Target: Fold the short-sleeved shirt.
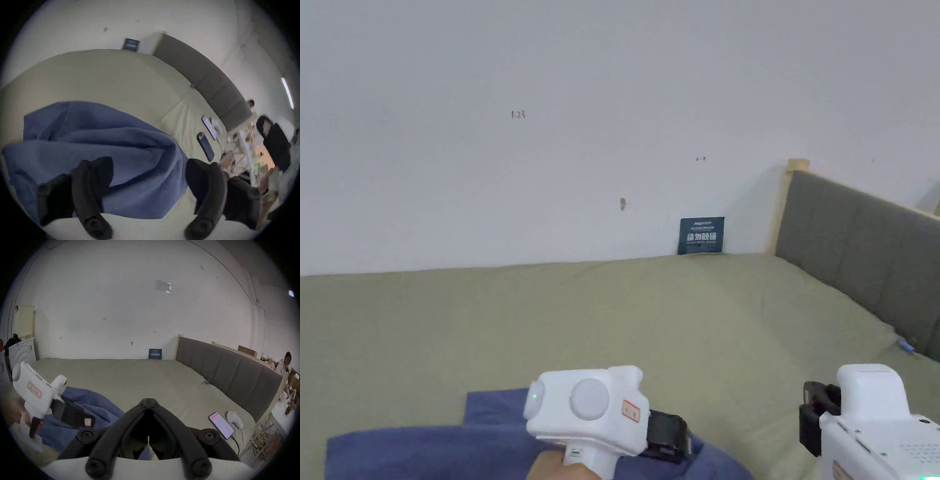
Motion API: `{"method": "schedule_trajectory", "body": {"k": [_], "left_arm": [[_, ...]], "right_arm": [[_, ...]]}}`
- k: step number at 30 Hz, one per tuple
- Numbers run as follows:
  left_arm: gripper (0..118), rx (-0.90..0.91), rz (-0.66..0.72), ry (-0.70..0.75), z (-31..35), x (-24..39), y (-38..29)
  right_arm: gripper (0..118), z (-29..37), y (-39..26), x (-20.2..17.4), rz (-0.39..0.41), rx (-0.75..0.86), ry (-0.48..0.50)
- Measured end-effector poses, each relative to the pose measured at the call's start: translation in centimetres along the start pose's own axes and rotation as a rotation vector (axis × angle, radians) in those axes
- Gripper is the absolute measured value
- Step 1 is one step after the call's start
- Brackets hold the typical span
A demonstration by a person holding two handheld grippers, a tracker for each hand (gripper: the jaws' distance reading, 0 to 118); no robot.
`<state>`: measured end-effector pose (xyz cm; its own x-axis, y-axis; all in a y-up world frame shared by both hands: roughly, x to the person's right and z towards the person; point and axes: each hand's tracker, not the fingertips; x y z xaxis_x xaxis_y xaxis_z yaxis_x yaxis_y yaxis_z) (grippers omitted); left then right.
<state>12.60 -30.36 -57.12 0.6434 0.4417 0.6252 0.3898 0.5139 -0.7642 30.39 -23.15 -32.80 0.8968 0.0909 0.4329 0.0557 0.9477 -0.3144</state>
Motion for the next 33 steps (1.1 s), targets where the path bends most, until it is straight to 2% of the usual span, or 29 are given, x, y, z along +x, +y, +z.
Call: {"method": "schedule_trajectory", "body": {"k": [2, 4, 5, 6, 7, 11, 15, 18, 22, 26, 33], "left_arm": [[82, 0.061, 0.008, 0.004, 3.3, -1.3, 0.3], [62, 0.21, -0.055, 0.079, 8.4, -2.1, 0.2], [46, 0.283, -0.1, 0.1, 11.1, -2.7, -0.2], [16, 0.343, -0.126, 0.12, 13.9, -3.3, -0.8], [2, 0.396, -0.141, 0.169, 16.6, -3.7, -1.5], [0, 0.559, -0.071, 0.407, 26.2, -6.3, -6.2], [0, 0.636, 0.018, 0.539, 32.1, -8.0, -12.4], [0, 0.567, 0.054, 0.64, 33.6, -9.5, -16.7], [0, 0.513, 0.158, 0.61, 32.7, -12.3, -19.3], [0, 0.418, 0.212, 0.552, 30.4, -15.4, -16.6], [0, 0.243, 0.333, 0.531, 23.7, -25.0, -5.1]], "right_arm": [[0, 0.2, 0.3, -0.4, 0.015, 0.003, 0.022], [0, 0.4, 0.7, -0.9, 0.021, 0.012, 0.036], [0, 0.6, 1.0, -1.2, 0.019, 0.016, 0.046], [0, 0.7, 1.3, -1.5, 0.008, 0.022, 0.058], [0, 0.7, 1.5, -1.8, 0.001, 0.024, 0.065], [0, 1.1, 2.2, -3.8, -0.012, 0.046, 0.12], [0, 1.3, 2.1, -6.1, -0.007, 0.046, 0.175], [0, 1.3, 1.1, -7.7, -0.006, 0.036, 0.211], [0, 1.2, 0.7, -9.4, 0.034, 0.001, 0.253], [0, 0.5, 1.2, -10.1, 0.058, -0.002, 0.267], [0, -2.8, 1.2, -10.2, 0.097, -0.016, 0.29]]}}
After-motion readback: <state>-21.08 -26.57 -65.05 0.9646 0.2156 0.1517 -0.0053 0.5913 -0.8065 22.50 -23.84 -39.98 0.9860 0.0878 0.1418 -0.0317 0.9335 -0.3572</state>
